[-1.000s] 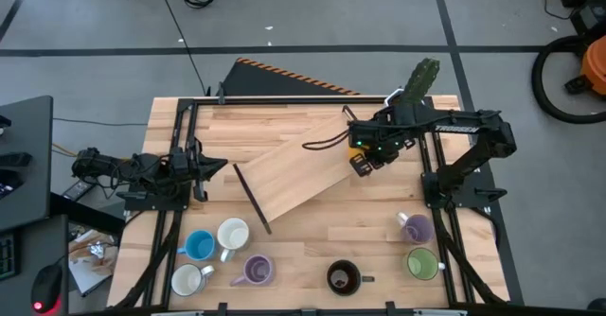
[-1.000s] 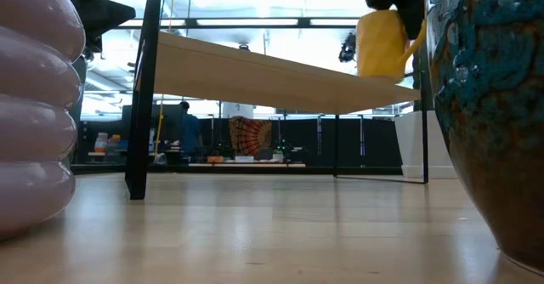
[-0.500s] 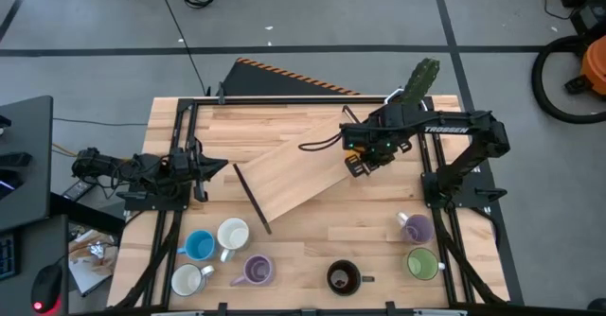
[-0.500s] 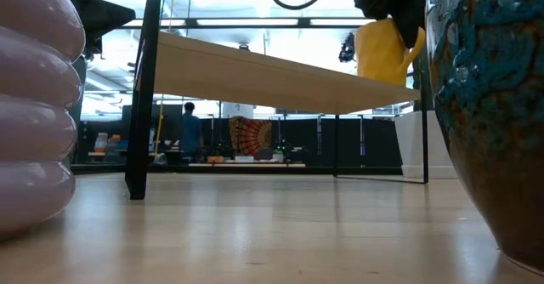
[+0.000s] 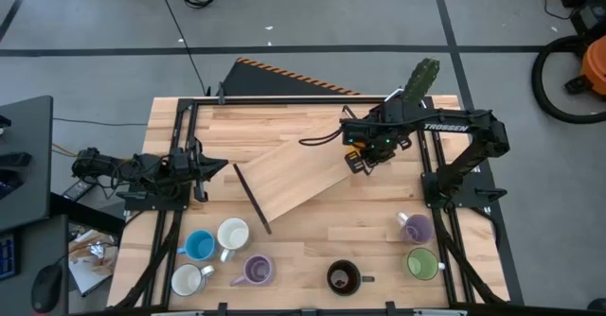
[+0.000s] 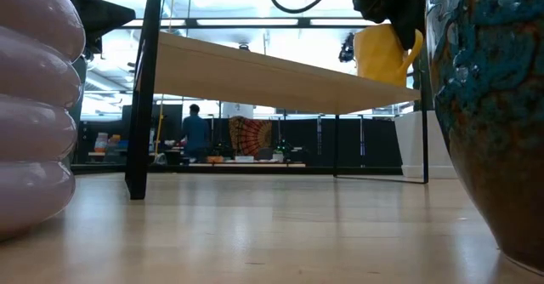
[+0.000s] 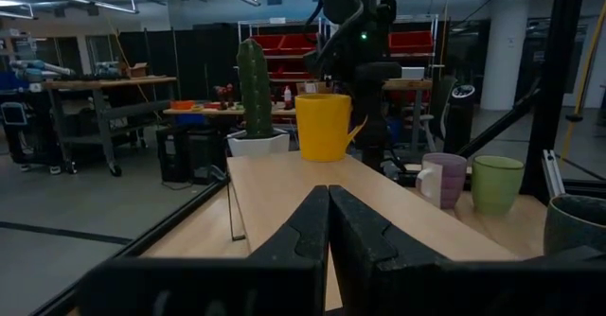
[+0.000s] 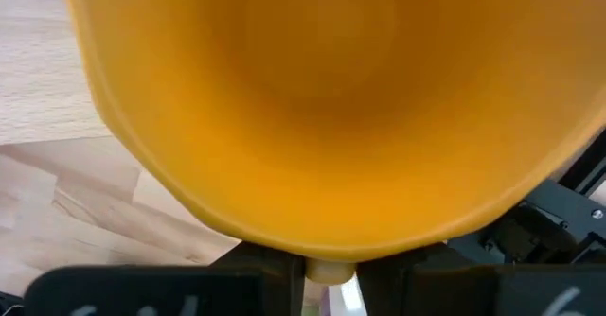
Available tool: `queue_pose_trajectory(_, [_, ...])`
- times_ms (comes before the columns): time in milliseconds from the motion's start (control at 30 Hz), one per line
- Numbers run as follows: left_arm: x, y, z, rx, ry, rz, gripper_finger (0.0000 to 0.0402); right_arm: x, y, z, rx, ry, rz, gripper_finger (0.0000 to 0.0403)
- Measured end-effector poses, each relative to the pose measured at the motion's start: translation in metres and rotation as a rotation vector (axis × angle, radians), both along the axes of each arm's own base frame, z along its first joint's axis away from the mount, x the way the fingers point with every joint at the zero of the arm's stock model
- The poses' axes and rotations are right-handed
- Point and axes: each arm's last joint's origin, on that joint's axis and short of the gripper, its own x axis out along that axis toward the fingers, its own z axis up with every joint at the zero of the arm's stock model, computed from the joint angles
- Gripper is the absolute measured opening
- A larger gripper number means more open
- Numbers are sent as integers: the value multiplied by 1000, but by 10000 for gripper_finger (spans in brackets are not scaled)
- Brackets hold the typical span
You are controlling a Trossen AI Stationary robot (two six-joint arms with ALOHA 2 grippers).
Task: Place coffee mugs
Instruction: Put the yellow mug on the shelf, then put the blue mug on the shelf
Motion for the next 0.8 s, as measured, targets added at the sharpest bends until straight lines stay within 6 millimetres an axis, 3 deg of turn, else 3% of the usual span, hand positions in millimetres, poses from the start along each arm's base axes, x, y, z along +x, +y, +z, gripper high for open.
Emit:
queue_pose_trajectory(267, [0, 0, 0, 0, 0, -1, 16, -1, 1, 3, 23, -15, 79, 153])
queue_pose_trajectory(467, [0, 0, 0, 0, 0, 0, 16, -4, 0, 23, -13, -99, 103, 215])
queue_pose_trajectory(800, [0, 0, -1, 2, 8, -1, 16, -41, 1, 58, -128, -235, 140, 262])
